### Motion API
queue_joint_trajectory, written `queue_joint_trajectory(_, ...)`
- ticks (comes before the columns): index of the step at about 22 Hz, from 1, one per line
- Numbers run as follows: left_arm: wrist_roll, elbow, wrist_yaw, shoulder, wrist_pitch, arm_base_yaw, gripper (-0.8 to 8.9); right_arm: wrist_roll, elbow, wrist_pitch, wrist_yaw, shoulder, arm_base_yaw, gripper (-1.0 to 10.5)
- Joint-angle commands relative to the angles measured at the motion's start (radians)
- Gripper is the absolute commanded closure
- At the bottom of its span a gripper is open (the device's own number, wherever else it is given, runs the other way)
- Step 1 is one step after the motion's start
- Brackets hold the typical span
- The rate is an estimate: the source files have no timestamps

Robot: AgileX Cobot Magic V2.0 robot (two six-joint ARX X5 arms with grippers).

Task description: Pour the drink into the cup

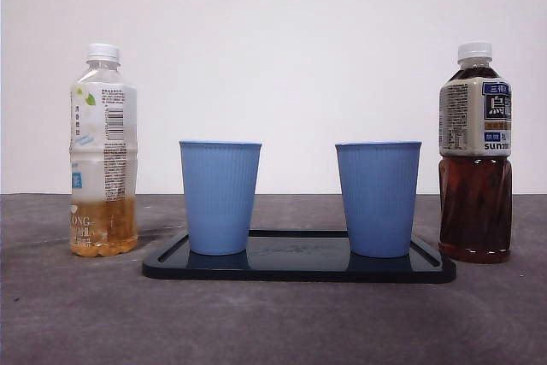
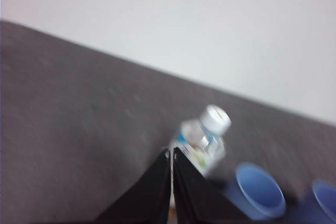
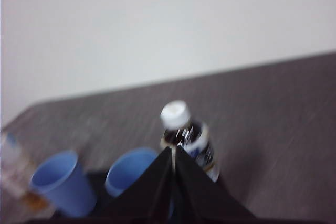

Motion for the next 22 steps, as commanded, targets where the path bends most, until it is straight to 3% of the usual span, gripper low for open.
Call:
queue_joint_trajectory(1, 0.099, 0.063, 0.083, 0.051, -0.073, 0.002, 8.06, -0.056, 0.06, -0.07, -0.05, 0.05, -0.001, 9.4)
queue_joint_trajectory(8, 0.169, 0.146, 0.182, 0.096, -0.225, -0.008, 8.07, -0.14, 0.166, -0.283, -0.146, 0.143, 0.003, 9.4)
queue_joint_trajectory(14, 0.204, 0.167, 0.193, 0.095, -0.333, -0.027, 8.07, -0.212, 0.207, -0.413, -0.137, 0.161, 0.034, 9.4)
queue_joint_trajectory(18, 0.203, 0.167, 0.192, 0.094, -0.341, -0.028, 7.91, -0.218, 0.207, -0.421, -0.136, 0.161, 0.047, 8.9)
queue_joint_trajectory(20, 0.202, 0.167, 0.192, 0.094, -0.339, -0.028, 6.69, -0.217, 0.207, -0.421, -0.129, 0.161, 0.051, 7.5)
queue_joint_trajectory(22, 0.195, 0.167, 0.192, 0.094, -0.34, -0.028, 4.31, -0.213, 0.207, -0.421, -0.104, 0.161, 0.054, 5.5)
